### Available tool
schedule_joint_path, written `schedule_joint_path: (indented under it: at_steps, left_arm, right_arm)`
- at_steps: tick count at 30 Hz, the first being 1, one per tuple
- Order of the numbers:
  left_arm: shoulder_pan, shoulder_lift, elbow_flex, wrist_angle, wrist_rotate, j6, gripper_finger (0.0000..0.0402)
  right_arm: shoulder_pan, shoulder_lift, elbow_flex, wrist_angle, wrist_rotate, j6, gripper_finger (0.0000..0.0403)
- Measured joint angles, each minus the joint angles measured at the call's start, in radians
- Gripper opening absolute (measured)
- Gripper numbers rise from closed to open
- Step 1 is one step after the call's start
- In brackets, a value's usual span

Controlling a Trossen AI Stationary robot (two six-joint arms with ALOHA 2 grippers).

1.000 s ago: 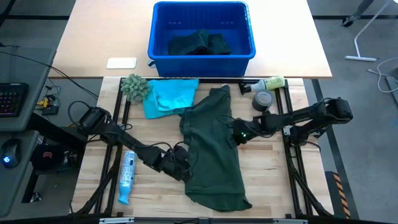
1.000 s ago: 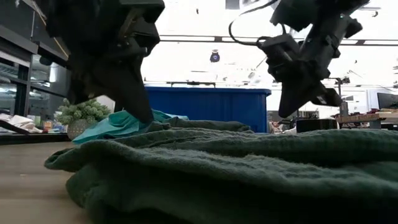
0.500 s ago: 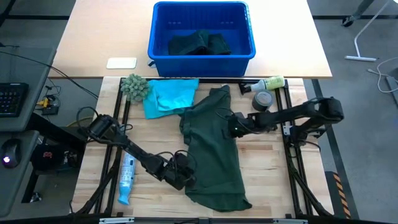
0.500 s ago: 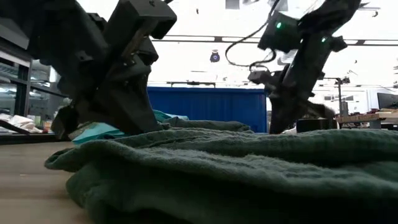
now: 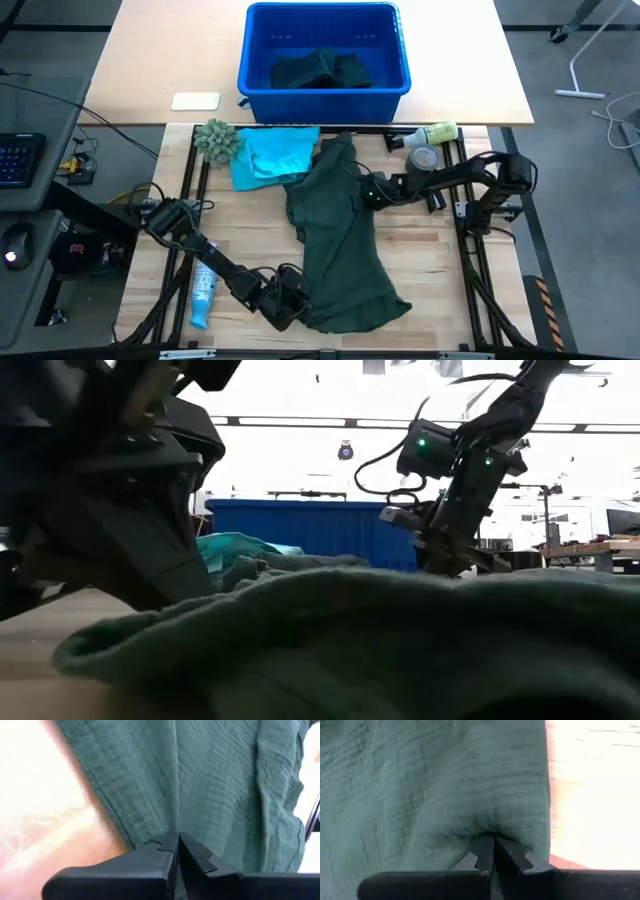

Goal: Fold laundry
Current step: Fold the green polo shirt from the blue laundry bin

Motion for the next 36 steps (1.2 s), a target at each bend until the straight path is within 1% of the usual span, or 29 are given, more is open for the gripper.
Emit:
schedule_joint_path:
  at_steps: [5,8,11,15,17,19,21,23,25,28,30,32,36]
  left_arm:
    - [0.000,-0.009,0.000,-0.007,0.005,0.011,0.0000]
    - [0.015,-0.027,-0.001,-0.017,0.015,0.047,0.0000]
    - [0.037,-0.053,-0.001,-0.010,0.014,0.113,0.0000]
    - [0.073,-0.096,-0.001,-0.012,0.012,0.244,0.0000]
    - [0.093,-0.115,-0.001,-0.021,0.014,0.311,0.0000]
    - [0.110,-0.130,-0.001,-0.019,0.016,0.372,0.0000]
    - [0.127,-0.142,-0.001,-0.018,0.025,0.422,0.0000]
    - [0.145,-0.159,-0.001,-0.042,0.033,0.457,0.0000]
    - [0.164,-0.188,-0.001,-0.086,0.006,0.472,0.0000]
    - [0.204,-0.233,-0.001,-0.127,-0.087,0.498,0.0000]
    - [0.244,-0.246,-0.001,-0.117,-0.106,0.556,0.0000]
    - [0.291,-0.245,-0.001,-0.092,-0.051,0.622,0.0000]
    - [0.376,-0.209,-0.001,0.032,0.131,0.706,0.0000]
  right_arm:
    - [-0.004,-0.035,-0.003,-0.029,-0.044,-0.005,0.0000]
    - [0.016,-0.085,-0.004,-0.070,-0.053,-0.004,0.0000]
    - [0.042,-0.157,-0.004,-0.146,-0.046,-0.007,0.0000]
    - [0.094,-0.274,-0.004,-0.243,-0.045,-0.038,0.0000]
    - [0.134,-0.332,-0.004,-0.318,-0.057,-0.049,0.0000]
    - [0.198,-0.384,-0.004,-0.387,-0.060,-0.023,0.0000]
    - [0.290,-0.423,-0.003,-0.410,-0.061,0.026,0.0000]
    - [0.399,-0.439,-0.003,-0.413,-0.060,0.110,0.0000]
    - [0.520,-0.439,-0.003,-0.396,-0.016,0.234,0.0000]
    - [0.684,-0.409,-0.002,-0.331,0.086,0.430,0.0000]
    - [0.761,-0.371,-0.002,-0.282,0.135,0.531,0.0000]
    - [0.811,-0.316,-0.002,-0.233,0.146,0.593,0.0000]
    - [0.874,-0.189,-0.002,-0.114,0.143,0.677,0.0000]
